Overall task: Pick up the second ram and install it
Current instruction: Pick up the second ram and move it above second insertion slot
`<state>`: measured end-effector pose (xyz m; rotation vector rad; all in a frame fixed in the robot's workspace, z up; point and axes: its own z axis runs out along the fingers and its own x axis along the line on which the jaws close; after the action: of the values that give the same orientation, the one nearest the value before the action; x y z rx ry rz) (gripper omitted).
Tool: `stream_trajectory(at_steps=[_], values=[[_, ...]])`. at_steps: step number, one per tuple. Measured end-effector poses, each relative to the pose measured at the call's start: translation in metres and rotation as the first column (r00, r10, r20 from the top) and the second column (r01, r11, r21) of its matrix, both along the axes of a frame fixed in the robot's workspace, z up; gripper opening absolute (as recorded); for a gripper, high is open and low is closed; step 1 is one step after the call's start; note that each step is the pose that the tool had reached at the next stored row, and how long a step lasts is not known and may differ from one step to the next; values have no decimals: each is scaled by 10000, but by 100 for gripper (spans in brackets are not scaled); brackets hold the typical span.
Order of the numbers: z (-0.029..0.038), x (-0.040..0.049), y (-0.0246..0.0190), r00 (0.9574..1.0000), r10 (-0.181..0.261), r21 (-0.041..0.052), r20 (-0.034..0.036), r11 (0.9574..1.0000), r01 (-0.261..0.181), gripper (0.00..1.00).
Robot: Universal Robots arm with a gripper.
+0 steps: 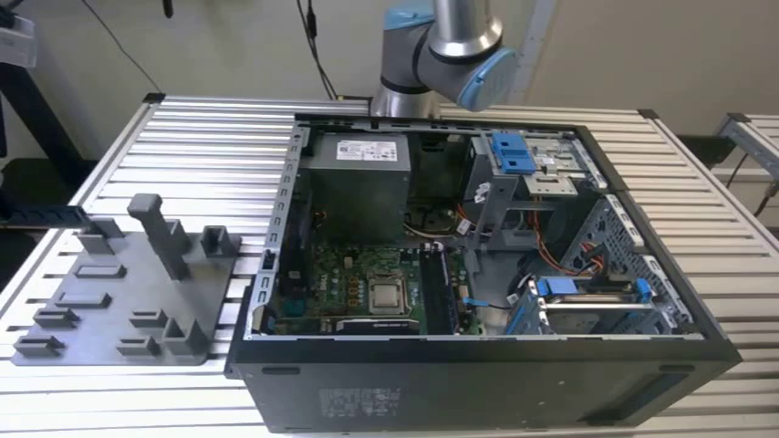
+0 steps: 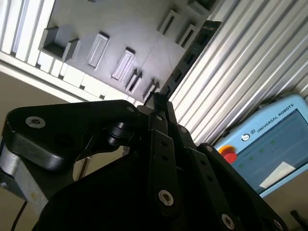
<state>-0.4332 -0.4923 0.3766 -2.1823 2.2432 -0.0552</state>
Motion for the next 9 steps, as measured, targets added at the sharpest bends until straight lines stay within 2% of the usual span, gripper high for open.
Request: stream_trajectory(at_steps=[9], values=[[151,0,0,10000,0,-1,-1,10000,0,14]])
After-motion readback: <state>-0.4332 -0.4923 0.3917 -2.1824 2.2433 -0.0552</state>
